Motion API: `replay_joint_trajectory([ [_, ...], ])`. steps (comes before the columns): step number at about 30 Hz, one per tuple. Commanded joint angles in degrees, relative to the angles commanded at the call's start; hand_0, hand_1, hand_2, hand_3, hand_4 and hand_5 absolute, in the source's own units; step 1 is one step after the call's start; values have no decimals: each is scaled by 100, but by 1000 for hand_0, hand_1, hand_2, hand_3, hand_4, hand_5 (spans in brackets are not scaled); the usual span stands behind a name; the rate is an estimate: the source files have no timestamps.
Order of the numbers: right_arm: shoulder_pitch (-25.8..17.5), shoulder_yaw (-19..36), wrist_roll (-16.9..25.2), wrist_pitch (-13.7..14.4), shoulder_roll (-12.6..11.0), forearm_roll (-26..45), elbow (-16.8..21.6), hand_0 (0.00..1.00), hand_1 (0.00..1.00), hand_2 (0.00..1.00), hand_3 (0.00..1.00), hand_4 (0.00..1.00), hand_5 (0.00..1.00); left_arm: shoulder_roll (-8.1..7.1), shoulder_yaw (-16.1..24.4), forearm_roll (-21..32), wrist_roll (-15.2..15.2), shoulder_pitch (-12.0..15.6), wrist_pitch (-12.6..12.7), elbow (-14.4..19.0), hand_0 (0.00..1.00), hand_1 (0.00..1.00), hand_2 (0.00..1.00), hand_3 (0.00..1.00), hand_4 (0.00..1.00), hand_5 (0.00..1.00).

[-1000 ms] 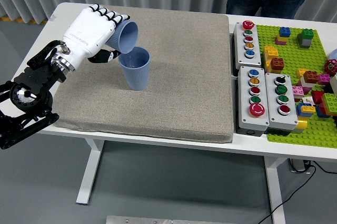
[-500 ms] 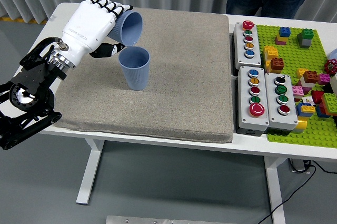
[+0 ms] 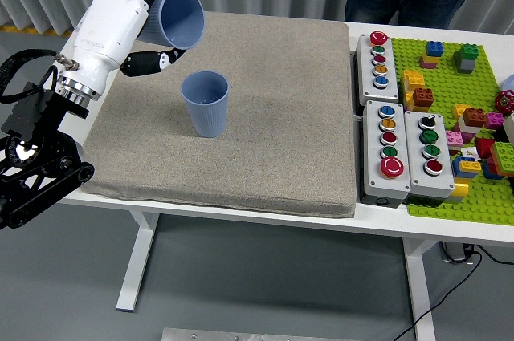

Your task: Pick cup pour cup place

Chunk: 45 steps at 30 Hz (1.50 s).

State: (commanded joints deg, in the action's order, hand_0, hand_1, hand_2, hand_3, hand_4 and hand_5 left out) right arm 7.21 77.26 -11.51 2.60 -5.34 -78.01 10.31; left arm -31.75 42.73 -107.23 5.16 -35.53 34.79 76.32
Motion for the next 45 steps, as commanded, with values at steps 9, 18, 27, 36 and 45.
replay_joint_trajectory([
  [9,5,-11,12,9,6,33,0,695,698,628,616,206,354,460,470,1682,-542,341,181,-370,675,627,635,586,496,2],
  [18,46,-19,17,15,8,63,0,695,698,628,616,205,351,828,746,3387,-1051,716,219,-704,672,627,631,586,497,2],
  [27,60,-4,20,8,3,41,0,695,698,628,615,196,343,1254,1007,3610,-1245,1067,219,-1058,670,626,633,588,526,2],
  [36,83,-24,19,11,11,57,0,695,698,629,615,199,329,1850,1155,4806,-2043,1581,219,-1412,671,626,634,590,534,2],
  [45,92,-39,16,6,11,63,0,695,699,628,614,197,324,1886,1162,5043,-2251,1585,219,-1393,673,632,637,590,535,2],
])
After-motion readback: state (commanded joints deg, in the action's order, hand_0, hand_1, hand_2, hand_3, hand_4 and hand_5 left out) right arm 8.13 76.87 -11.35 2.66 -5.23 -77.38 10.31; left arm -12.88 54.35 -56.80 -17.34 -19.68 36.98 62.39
